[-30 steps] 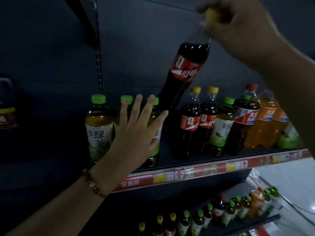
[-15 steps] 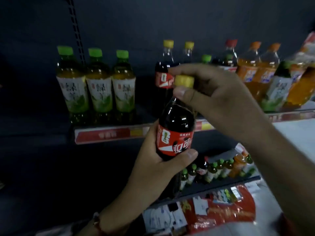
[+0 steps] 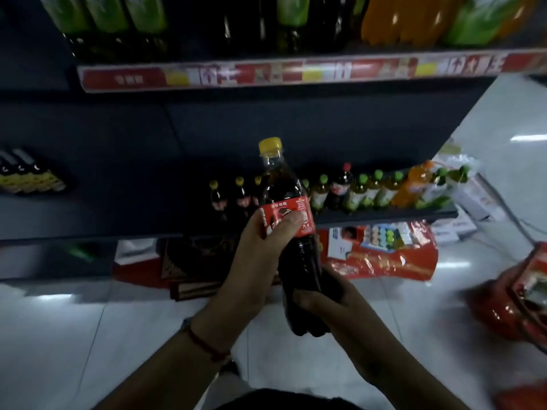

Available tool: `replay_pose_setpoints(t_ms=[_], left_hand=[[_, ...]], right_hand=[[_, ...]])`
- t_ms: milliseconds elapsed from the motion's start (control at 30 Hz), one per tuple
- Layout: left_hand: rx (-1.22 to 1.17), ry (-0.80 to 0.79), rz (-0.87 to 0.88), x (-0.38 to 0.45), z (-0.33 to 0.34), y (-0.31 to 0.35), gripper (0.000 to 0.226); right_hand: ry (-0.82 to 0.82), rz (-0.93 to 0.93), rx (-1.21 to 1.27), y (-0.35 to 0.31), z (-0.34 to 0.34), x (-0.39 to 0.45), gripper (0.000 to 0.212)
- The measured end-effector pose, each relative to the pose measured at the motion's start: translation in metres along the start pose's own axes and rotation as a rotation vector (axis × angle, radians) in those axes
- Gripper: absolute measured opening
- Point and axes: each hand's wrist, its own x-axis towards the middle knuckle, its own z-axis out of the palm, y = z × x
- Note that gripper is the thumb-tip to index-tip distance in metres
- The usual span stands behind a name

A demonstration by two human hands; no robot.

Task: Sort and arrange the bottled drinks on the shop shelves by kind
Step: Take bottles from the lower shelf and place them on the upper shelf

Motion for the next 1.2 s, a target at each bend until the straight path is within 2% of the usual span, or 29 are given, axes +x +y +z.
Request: replay_pose_setpoints(t_ms=[67,167,233,300,367,433,500,600,667,767,933,1033,1133,1200], left_hand=[[-0.004,0.008,-0.016,-0.015,0.006,-0.015,0.045],[-0.169,0.042,-0.175,-0.028,0.008,-0.030,0.054],[-0.292,0.069,-0.317,-0.033,0.006,-0.039,0.059],[-0.376,0.118,-0.390,-0.038,0.005,-0.049,0.060],[-0.426,0.149,-0.410,-0.043,0.004,-0.058,0.058],[-0.381,0.112,-0.371,-0.048,0.002,-0.063,0.048],[-0.224,0.010,-0.280,-0.053,0.002,-0.066,0.039],[0.041,-0.089,-0.151,-0.058,0.005,-0.068,0.071],[0.231,-0.142,-0.069,-0.058,0.009,-0.066,0.079],[0.361,-0.158,-0.045,-0.053,0.017,-0.066,0.086],[0.483,-0.174,0.010,-0.039,0.018,-0.086,0.083],[0.511,-0.180,-0.016,-0.020,0.006,-0.106,0.087],[0.611,-0.200,0.019,0.018,-0.014,-0.131,0.083],[0.741,-0.228,0.065,0.052,-0.031,-0.150,0.078]], right_hand=[[0.089,0.033,-0.144,0.012,-0.005,-0.025,0.032],[0.232,0.036,-0.529,0.027,-0.014,-0.055,0.046],[0.248,-0.020,-0.794,0.035,-0.018,-0.064,0.056],[0.237,-0.062,-0.883,0.042,-0.022,-0.067,0.060],[0.193,-0.028,-0.793,0.046,-0.026,-0.070,0.054],[0.079,0.074,-0.511,0.050,-0.034,-0.067,0.044],[-0.066,0.212,-0.200,0.051,-0.043,-0.064,0.037],[-0.208,0.388,0.130,0.056,-0.049,-0.062,0.047],[-0.243,0.433,0.240,0.060,-0.047,-0.062,0.042],[-0.222,0.415,0.230,0.070,-0.044,-0.057,0.026],[-0.007,0.239,0.048,0.097,-0.042,-0.026,0.038],[0.074,0.193,-0.027,0.115,-0.053,0.002,0.053],[0.156,0.190,-0.001,0.133,-0.069,0.049,0.070],[0.215,0.191,0.033,0.146,-0.080,0.090,0.069]])
